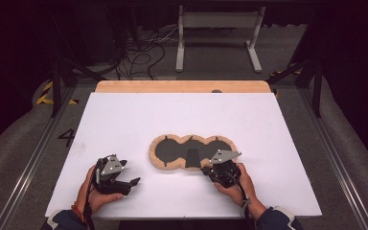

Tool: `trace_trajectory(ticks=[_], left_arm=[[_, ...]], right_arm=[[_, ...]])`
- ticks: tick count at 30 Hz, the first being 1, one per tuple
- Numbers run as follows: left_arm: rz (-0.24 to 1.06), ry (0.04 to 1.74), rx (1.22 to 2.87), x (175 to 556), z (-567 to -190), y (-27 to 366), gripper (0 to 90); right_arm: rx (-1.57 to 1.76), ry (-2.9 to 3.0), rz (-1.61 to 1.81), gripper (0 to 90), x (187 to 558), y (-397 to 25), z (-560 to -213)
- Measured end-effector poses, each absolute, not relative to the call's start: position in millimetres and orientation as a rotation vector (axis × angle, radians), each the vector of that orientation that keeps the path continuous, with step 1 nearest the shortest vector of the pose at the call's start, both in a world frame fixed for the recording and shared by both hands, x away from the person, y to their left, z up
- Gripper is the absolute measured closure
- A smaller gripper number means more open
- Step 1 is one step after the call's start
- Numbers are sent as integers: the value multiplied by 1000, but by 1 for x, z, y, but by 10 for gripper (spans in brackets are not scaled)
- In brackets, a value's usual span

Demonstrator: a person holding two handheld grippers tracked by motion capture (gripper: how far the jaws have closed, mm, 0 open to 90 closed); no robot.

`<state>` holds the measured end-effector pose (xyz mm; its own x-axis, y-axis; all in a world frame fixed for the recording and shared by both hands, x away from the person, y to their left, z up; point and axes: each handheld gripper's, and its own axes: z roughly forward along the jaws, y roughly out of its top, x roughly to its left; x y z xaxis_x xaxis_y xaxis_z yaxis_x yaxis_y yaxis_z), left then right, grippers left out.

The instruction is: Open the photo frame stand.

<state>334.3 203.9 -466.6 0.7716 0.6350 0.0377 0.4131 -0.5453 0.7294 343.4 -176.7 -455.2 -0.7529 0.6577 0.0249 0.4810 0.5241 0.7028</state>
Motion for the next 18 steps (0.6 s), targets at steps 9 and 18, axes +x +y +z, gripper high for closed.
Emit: trace_trajectory(ticks=[9,18], left_arm=[[387,777,2207,335,-466,204,199],[388,786,2176,334,-464,205,203]], right_arm=[[982,2524,1116,885,346,-180,-454],[1040,2574,1236,735,349,-183,-448]])
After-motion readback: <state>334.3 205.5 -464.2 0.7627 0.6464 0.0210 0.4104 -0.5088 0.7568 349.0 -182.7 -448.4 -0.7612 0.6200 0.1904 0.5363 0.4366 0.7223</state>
